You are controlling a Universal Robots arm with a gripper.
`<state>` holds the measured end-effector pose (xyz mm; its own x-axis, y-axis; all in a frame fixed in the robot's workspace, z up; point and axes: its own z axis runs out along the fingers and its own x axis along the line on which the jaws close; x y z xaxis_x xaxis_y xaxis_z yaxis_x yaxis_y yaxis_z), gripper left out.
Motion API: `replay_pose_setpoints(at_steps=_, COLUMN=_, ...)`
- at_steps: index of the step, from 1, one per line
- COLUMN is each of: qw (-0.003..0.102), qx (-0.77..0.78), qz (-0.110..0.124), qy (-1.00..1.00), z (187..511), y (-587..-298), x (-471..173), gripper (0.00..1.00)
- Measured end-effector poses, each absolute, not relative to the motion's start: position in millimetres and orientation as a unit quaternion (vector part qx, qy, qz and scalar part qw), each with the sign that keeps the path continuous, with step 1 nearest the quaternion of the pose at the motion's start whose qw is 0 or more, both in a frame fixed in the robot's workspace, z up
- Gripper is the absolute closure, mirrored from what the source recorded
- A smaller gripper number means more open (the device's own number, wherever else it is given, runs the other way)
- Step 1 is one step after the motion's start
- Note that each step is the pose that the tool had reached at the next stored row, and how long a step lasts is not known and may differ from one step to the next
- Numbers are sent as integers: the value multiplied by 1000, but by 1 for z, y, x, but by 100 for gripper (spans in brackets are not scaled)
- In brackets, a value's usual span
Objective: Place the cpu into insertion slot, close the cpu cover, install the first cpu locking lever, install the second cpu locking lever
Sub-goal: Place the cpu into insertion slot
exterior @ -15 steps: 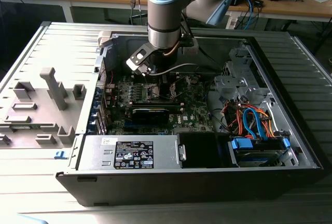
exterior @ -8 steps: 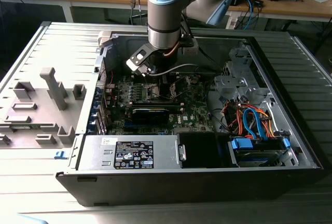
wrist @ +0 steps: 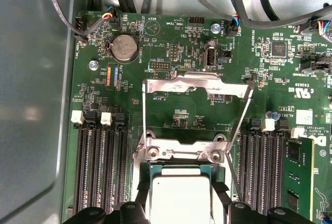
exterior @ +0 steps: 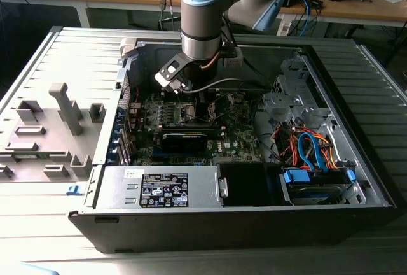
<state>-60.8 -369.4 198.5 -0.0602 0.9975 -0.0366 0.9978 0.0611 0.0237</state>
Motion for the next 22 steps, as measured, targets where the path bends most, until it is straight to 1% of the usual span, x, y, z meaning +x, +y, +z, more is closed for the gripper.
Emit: replay_pose_setpoints(at_steps=22, qw=22, qx=692, qz=-5, qy=721, z=198, y=-370, x=-62, gripper=45)
